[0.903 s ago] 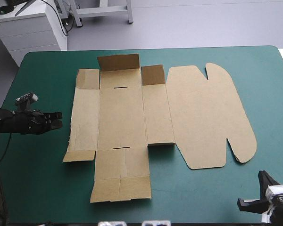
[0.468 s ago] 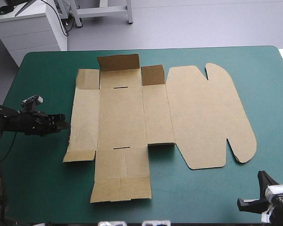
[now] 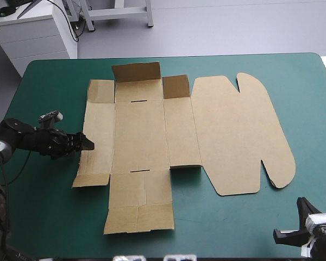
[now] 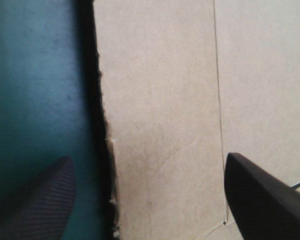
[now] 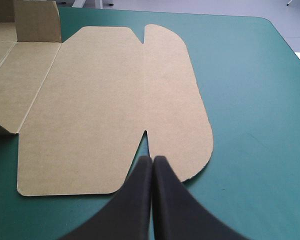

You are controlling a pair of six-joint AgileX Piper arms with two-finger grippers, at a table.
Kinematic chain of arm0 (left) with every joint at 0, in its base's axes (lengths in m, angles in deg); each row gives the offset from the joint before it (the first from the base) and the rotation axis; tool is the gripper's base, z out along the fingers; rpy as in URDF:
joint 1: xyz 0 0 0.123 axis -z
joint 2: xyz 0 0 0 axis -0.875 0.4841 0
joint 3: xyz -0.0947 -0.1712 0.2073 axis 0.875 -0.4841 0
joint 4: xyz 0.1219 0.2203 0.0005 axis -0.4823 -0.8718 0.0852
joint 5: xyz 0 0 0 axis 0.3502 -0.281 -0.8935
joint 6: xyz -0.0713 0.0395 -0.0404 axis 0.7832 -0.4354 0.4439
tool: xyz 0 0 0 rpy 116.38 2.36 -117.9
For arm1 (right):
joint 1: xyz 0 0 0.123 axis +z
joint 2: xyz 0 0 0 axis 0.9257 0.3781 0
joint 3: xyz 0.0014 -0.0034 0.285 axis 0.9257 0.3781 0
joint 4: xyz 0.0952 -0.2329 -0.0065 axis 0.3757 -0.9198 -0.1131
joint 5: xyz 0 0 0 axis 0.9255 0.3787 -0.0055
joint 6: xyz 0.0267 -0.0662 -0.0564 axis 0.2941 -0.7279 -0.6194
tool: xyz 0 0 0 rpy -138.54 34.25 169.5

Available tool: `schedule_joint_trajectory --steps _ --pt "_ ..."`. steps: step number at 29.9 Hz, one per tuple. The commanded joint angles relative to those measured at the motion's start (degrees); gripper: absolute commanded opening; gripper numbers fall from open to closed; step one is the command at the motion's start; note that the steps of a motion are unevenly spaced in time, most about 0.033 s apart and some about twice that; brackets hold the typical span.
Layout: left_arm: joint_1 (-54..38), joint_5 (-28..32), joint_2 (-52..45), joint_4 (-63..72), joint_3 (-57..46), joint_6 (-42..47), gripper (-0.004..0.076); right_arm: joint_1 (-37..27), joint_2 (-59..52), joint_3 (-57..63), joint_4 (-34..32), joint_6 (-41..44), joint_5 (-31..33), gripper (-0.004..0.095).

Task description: Fold the box

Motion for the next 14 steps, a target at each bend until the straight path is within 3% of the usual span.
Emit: schedule_joint_trajectory --steps 1,14 --pt "1.44 -1.8 0.46 1.8 1.72 1.31 0.0584 -0.12 -0.85 -1.26 0.26 -0.01 -4.77 -0.0019" --pt "4.54 -4.0 5.68 8.83 2.26 3.99 0.0584 -0.12 -0.85 -1.26 0.26 -0.01 -4.8 -0.0019"
